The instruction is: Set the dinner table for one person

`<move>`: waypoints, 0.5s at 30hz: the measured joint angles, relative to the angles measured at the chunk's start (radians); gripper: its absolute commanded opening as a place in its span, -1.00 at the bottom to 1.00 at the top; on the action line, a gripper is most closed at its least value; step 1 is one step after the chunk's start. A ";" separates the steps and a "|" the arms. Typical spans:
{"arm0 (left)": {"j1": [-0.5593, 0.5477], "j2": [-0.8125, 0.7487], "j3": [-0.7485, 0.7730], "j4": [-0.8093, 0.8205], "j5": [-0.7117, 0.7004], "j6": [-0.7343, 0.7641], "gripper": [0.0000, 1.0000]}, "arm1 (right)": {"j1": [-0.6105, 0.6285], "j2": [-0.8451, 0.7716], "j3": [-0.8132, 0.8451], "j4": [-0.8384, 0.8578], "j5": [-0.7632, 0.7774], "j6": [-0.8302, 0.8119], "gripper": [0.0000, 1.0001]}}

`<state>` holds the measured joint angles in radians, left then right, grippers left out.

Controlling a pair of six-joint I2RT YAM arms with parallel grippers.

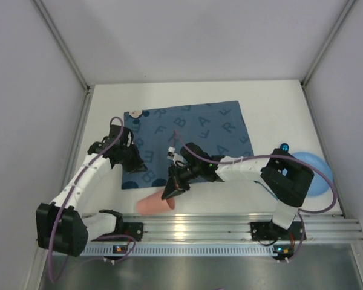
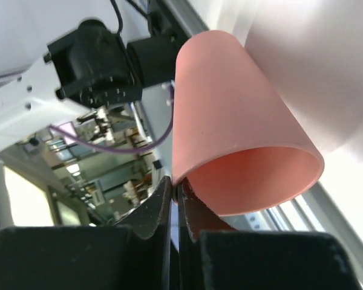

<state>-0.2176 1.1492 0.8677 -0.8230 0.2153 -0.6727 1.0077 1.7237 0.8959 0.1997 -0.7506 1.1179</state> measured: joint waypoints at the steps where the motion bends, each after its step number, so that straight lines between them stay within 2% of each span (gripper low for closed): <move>1: 0.000 0.014 0.003 0.000 0.000 0.003 -1.00 | 0.000 0.027 0.070 -0.078 0.011 -0.047 -1.00; 4: 0.000 0.060 0.031 0.000 -0.001 0.014 -1.00 | -0.013 0.092 0.287 -0.324 0.057 -0.180 -1.00; 8: 0.000 0.115 0.103 0.006 -0.005 0.043 -1.00 | -0.086 0.183 0.739 -0.766 0.164 -0.406 -1.00; 12: 0.001 0.149 0.158 0.038 -0.019 0.074 -1.00 | -0.266 0.323 1.297 -1.165 0.276 -0.591 -1.00; 13: 0.001 0.154 0.163 0.040 -0.019 0.079 -1.00 | -0.313 0.342 1.378 -1.198 0.307 -0.620 -1.00; 15: 0.001 0.167 0.165 0.050 -0.018 0.093 -1.00 | -0.432 0.336 1.423 -1.247 0.362 -0.669 -1.00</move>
<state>-0.2169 1.3163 1.0325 -0.7734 0.1978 -0.5793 0.5755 2.0594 2.3192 -1.0477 -0.3882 0.4484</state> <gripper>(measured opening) 0.011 0.021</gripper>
